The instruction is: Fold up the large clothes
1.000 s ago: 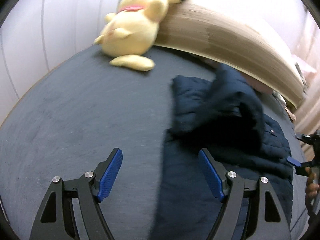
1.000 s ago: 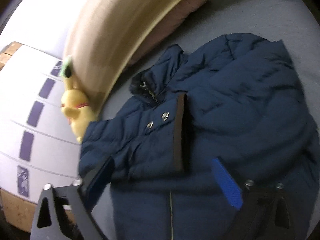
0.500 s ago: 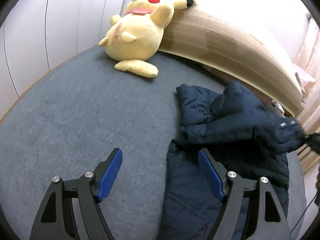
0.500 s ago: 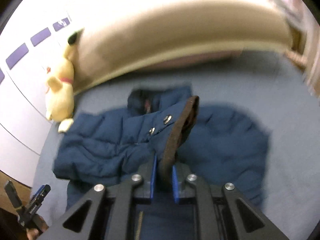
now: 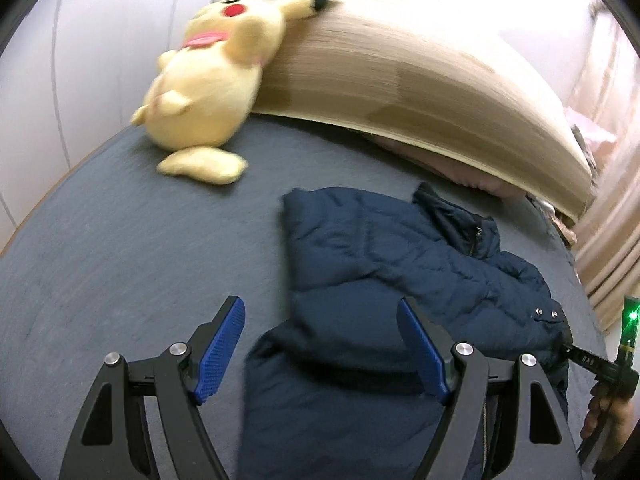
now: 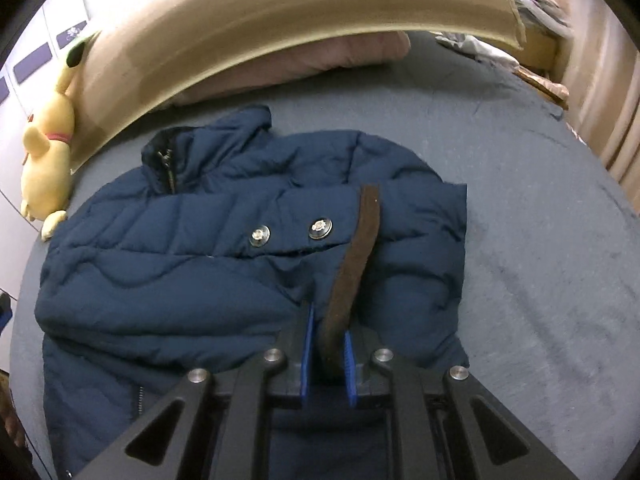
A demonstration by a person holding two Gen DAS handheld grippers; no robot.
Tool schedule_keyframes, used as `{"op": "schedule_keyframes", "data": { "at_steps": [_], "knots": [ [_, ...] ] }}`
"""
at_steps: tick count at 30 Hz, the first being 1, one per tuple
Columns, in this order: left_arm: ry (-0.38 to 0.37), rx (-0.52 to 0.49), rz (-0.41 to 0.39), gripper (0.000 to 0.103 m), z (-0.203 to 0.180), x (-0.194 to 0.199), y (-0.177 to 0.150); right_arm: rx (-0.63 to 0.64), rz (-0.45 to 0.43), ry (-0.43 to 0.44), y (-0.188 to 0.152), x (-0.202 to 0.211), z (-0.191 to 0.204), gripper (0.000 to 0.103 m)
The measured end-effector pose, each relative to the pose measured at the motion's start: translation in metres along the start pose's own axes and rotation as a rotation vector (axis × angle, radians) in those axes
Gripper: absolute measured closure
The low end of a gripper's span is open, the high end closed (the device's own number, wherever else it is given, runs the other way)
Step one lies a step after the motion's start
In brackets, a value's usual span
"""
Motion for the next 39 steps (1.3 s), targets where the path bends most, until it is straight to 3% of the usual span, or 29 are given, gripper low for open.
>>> {"op": "schedule_keyframes", "data": {
  "at_steps": [6, 10, 15, 19, 20, 21, 23, 26, 30, 34, 39],
  "knots": [
    [0.091, -0.081, 0.054, 0.024, -0.026, -0.038, -0.004, 0.000, -0.012, 0.000, 0.003, 0.003, 0.002, 0.089],
    [0.105, -0.091, 0.031, 0.024, -0.028, -0.040, -0.005, -0.003, -0.040, -0.006, -0.001, 0.008, 0.001, 0.089],
    [0.163, -0.100, 0.148, 0.018, -0.016, -0.076, -0.020, -0.004, -0.008, -0.022, -0.006, -0.008, 0.001, 0.088],
    [0.172, -0.103, 0.159, 0.017, -0.014, -0.076, -0.021, -0.022, 0.027, 0.012, -0.010, -0.017, -0.003, 0.079],
    [0.164, -0.098, 0.154, 0.017, -0.014, -0.072, -0.020, -0.030, 0.032, 0.023, -0.011, -0.015, -0.005, 0.070],
    [0.149, -0.092, 0.138, 0.018, -0.013, -0.063, -0.017, -0.039, 0.035, 0.035, -0.011, -0.011, -0.008, 0.042],
    [0.121, -0.081, 0.072, 0.018, -0.012, -0.039, -0.011, -0.067, 0.002, 0.050, -0.008, 0.007, -0.017, 0.013],
    [0.147, -0.064, -0.020, 0.017, -0.006, -0.013, 0.007, -0.107, -0.101, 0.053, 0.003, 0.044, -0.026, 0.013],
    [0.163, -0.054, -0.039, 0.018, -0.008, -0.013, 0.021, -0.055, -0.177, 0.129, 0.025, 0.073, 0.004, 0.013],
    [0.202, -0.107, -0.015, 0.018, -0.030, -0.033, 0.018, 0.028, -0.162, 0.096, 0.038, 0.051, 0.044, 0.013],
    [0.290, -0.185, 0.056, 0.017, -0.043, -0.073, 0.006, 0.115, -0.117, -0.037, 0.038, 0.002, 0.067, 0.013]
  ]
}}
Point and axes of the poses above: each gripper's, at about its wrist camera, not at the fingertips, and x roughly against the way its jaws point, z to its left, y to its top, the point moved 10 cm from there along -x, roughly the way its jaws point, and after that the axes turned 14 degrees about z, right-handed, at the moved point
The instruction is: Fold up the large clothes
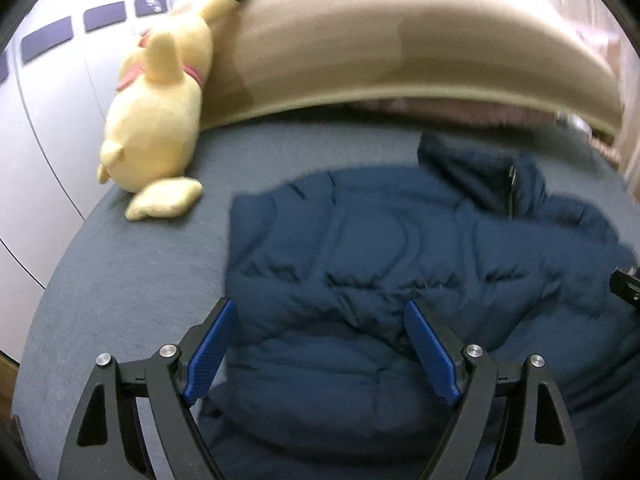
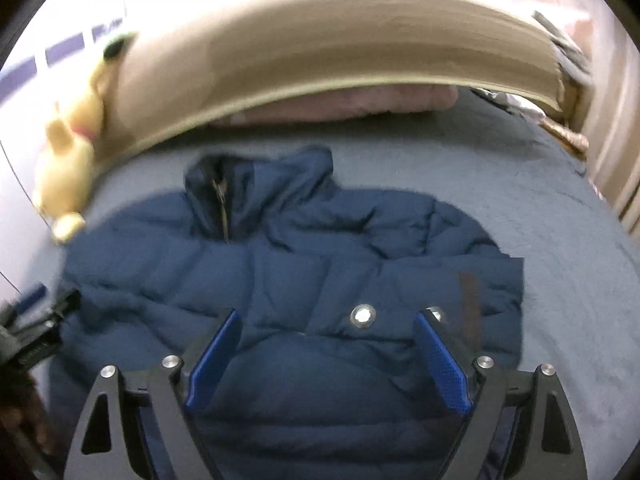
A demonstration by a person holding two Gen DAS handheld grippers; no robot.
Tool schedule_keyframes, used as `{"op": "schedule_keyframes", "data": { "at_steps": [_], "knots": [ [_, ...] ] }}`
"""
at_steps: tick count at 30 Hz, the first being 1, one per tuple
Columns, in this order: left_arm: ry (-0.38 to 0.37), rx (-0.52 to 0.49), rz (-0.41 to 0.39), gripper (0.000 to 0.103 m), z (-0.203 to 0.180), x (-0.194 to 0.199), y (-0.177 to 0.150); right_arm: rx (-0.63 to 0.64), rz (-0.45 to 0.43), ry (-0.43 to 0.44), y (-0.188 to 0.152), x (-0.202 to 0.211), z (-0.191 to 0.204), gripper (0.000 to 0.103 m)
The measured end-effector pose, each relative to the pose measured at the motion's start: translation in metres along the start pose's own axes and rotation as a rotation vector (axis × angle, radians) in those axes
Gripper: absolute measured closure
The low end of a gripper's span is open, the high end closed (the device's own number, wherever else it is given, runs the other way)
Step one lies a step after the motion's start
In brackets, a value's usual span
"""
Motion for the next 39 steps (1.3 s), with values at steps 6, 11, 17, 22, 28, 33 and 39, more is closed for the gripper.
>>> {"op": "schedule_keyframes", "data": {
  "at_steps": [6, 11, 17, 22, 28, 33, 39],
  "knots": [
    [-0.004, -0.003, 0.028, 0.014, -0.001, -0.018, -0.009, 0.003, 0.068, -0.071, -0.017, -0.036, 0.000, 0.012],
    [-0.019, 0.005, 0.035, 0.011, 0.000, -0.025, -0.013, -0.003, 0.096, -0.077, -0.018, -0.044, -0.001, 0.011],
    [-0.017, 0.007, 0.032, 0.008, 0.000, -0.030, -0.013, 0.001, 0.108, -0.080, -0.020, -0.050, -0.003, 0.010],
    [-0.031, 0.032, 0.042, 0.001, 0.005, -0.037, -0.014, 0.004, 0.110, -0.089, -0.018, -0.054, -0.001, 0.010],
    [-0.081, 0.040, 0.014, 0.001, 0.016, -0.009, -0.014, 0.005, 0.116, -0.070, -0.010, -0.031, -0.002, 0.010],
    [-0.189, 0.135, -0.094, 0.001, 0.045, 0.036, -0.005, -0.015, -0.006, 0.009, 0.009, 0.015, 0.010, 0.009],
    [-0.181, 0.205, -0.031, 0.001, 0.073, 0.013, -0.023, 0.130, -0.011, 0.037, 0.001, 0.010, 0.074, 0.009]
  ]
}}
Point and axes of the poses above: each gripper's, at about its wrist camera, not at the fingertips, and x roughly against the way its jaws point, z to its left, y to its top, the point moved 10 cm from there along -x, roughly the way its jaws point, and after that the axes turned 14 degrees about z, right-handed, at the moved point
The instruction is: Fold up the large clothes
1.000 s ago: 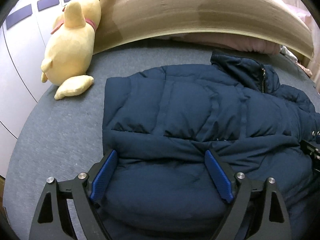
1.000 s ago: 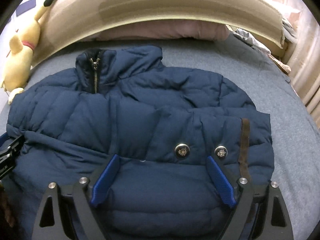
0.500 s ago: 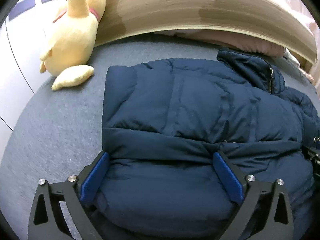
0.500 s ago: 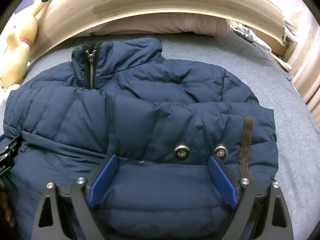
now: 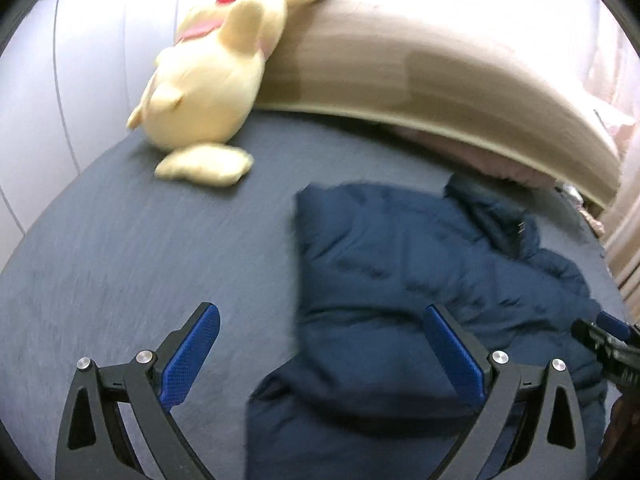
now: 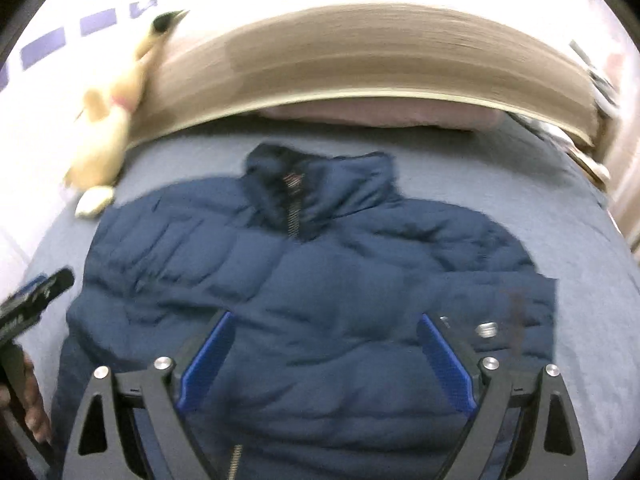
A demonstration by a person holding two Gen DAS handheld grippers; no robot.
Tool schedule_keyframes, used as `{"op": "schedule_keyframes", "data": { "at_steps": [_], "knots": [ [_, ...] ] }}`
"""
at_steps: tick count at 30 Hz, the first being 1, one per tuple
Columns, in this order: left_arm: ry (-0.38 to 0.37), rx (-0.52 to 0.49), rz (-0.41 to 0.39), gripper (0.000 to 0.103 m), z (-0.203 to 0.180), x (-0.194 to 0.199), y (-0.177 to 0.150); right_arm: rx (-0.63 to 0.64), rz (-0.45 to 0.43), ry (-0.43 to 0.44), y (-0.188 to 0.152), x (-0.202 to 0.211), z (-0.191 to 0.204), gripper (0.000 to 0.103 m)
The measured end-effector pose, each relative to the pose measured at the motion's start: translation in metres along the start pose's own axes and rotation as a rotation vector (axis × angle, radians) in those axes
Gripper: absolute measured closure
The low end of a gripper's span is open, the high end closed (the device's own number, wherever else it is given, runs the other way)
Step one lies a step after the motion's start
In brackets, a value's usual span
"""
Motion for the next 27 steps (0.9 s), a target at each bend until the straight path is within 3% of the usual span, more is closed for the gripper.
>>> {"op": "schedule_keyframes", "data": {
  "at_steps": [3, 6, 10, 17, 22, 27],
  "knots": [
    [0.033, 0.012, 0.077, 0.002, 0.013, -0.023, -0.017, 0.069, 0.075, -0.064, -0.021, -0.034, 0.014, 0.009],
    [-0.001, 0.021, 0.125, 0.001, 0.015, -0.040, -0.027, 0.060, 0.089, -0.066, -0.024, -0.049, 0.011, 0.006],
    [0.036, -0.023, 0.131, 0.001, 0.011, -0.046, -0.026, 0.052, 0.113, -0.079, -0.023, -0.059, 0.008, 0.002],
    [0.031, -0.028, 0.129, 0.001, 0.008, -0.042, -0.023, 0.026, 0.129, -0.050, -0.021, -0.061, -0.001, 0.001],
    [-0.073, -0.005, -0.005, 0.001, 0.008, 0.010, 0.013, -0.089, 0.007, 0.070, -0.003, -0.006, -0.031, 0.001],
    [-0.173, 0.018, 0.044, 0.001, -0.004, -0.011, 0.052, -0.219, -0.014, 0.121, 0.013, 0.007, -0.086, 0.001]
  ]
}}
Point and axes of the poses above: each gripper's, at about its wrist camera, not at the fingertips, and x roughly against the way its jaws point, z to its left, y to its top, the point moved 10 cm from there along -x, roughly the way its jaws point, and after that the axes turned 14 degrees about z, right-handed, at the moved point
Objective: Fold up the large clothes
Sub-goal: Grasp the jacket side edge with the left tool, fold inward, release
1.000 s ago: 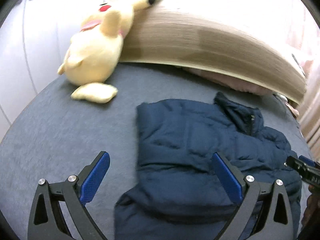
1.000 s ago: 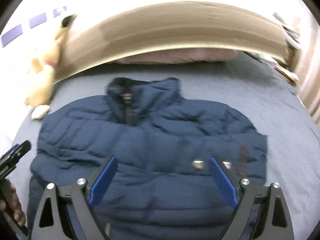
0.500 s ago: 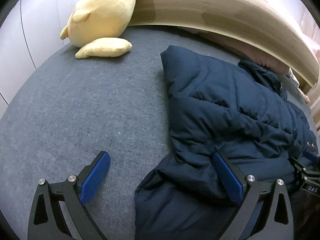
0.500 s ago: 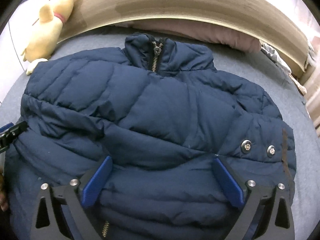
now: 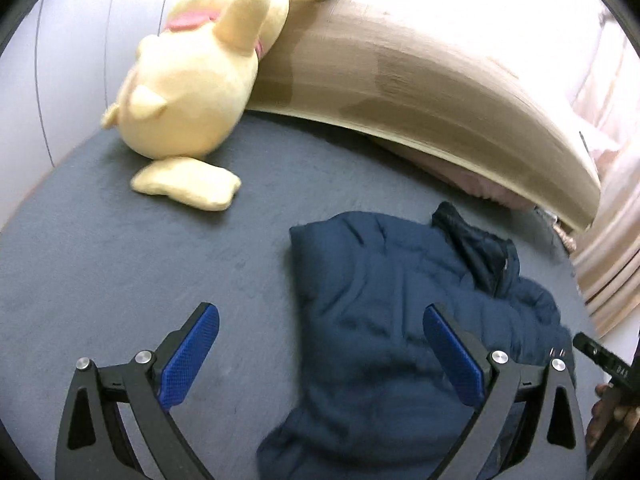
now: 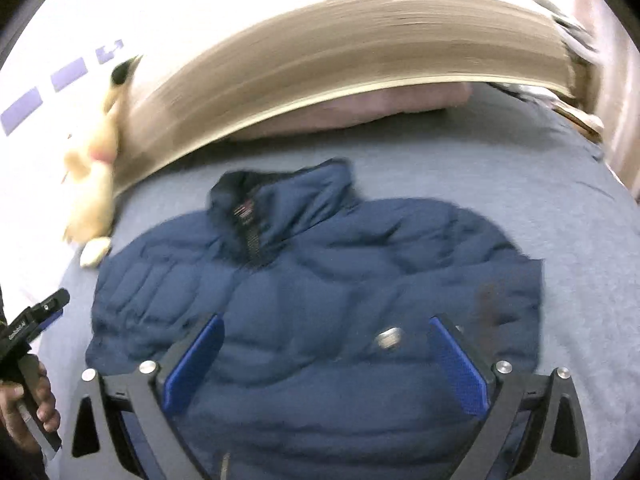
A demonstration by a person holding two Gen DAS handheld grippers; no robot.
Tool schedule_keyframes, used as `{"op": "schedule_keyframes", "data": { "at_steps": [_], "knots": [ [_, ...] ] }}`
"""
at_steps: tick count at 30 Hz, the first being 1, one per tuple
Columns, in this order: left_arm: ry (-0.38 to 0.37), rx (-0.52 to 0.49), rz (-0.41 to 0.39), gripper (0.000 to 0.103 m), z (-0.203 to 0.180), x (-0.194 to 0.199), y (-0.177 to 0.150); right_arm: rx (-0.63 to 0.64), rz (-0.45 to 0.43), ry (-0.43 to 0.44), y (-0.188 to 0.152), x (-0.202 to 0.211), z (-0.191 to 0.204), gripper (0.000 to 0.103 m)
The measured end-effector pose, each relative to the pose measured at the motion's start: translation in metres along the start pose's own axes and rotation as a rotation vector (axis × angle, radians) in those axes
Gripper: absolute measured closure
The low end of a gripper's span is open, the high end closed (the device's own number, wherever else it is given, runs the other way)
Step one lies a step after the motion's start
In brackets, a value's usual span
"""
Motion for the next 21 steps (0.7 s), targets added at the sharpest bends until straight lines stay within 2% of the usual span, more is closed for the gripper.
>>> {"op": "schedule_keyframes", "data": {
  "at_steps": [3, 5, 7, 9, 11, 13, 17, 19, 21],
  "knots": [
    [0.002, -0.012, 0.027, 0.003, -0.005, -0.021, 0.011, -0.052, 0.029, 0.016, 0.002, -0.012, -0.024, 0.001],
    [-0.004, -0.034, 0.054, 0.015, -0.011, -0.034, 0.013, -0.042, 0.050, -0.044, 0.001, -0.028, -0.037, 0.001],
    [-0.005, -0.038, 0.105, 0.036, -0.011, -0.052, 0.015, -0.034, 0.082, -0.104, -0.006, -0.045, -0.049, 0.001],
    [0.021, -0.039, 0.148, 0.038, -0.008, -0.070, 0.015, -0.029, 0.122, -0.122, -0.012, -0.065, -0.059, 0.001],
    [0.047, -0.060, 0.148, 0.040, -0.008, -0.080, 0.015, -0.011, 0.118, -0.142, -0.013, -0.071, -0.060, 0.001],
    [0.081, -0.083, 0.142, 0.050, -0.011, -0.084, 0.017, -0.002, 0.127, -0.166, -0.014, -0.076, -0.059, 0.000],
    [0.148, -0.107, 0.142, 0.050, -0.015, -0.087, 0.020, 0.001, 0.127, -0.187, -0.017, -0.080, -0.058, 0.000],
    [0.166, -0.088, 0.137, 0.049, -0.016, -0.081, 0.022, -0.001, 0.139, -0.181, -0.017, -0.076, -0.058, 0.000],
    [0.173, -0.087, 0.094, 0.047, -0.019, -0.056, 0.021, -0.013, 0.134, -0.179, -0.013, -0.066, -0.057, 0.001]
  ]
}}
Point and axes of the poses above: each gripper's, at about its wrist camera, not at the fingertips, and x roughly against the way its jaws point, z to its left, y to its top, the point moved 10 cm from there along -x, roughly the way its jaws point, and after that the axes turned 14 degrees about z, right-handed, at the moved point
